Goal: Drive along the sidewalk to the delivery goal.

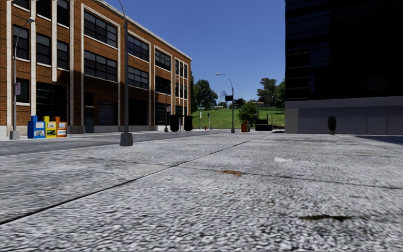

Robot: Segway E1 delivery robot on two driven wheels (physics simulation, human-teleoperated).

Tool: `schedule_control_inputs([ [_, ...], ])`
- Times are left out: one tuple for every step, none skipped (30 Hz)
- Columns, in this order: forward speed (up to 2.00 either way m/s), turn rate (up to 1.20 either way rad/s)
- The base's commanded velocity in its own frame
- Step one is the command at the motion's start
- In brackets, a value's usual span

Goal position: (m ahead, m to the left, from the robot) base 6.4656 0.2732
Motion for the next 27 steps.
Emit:
schedule_control_inputs([
  [2.0, 0.0],
  [2.0, 0.0],
  [2.0, 0.0],
  [2.0, 0.0],
  [2.0, 0.0],
  [2.0, 0.0],
  [2.0, 0.0],
  [2.0, 0.0],
  [2.0, 0.0],
  [2.0, 0.0],
  [2.0, 0.0],
  [2.0, 0.0],
  [2.0, 0.0],
  [2.0, 0.0],
  [2.0, 0.0],
  [2.0, 0.0],
  [2.0, 0.0],
  [2.0, 0.0],
  [2.0, 0.0],
  [2.0, 0.0],
  [2.0, 0.0],
  [2.0, 0.0],
  [2.0, 0.0],
  [2.0, 0.0],
  [2.0, 0.0],
  [2.0, 0.0],
  [2.0, 0.0],
])
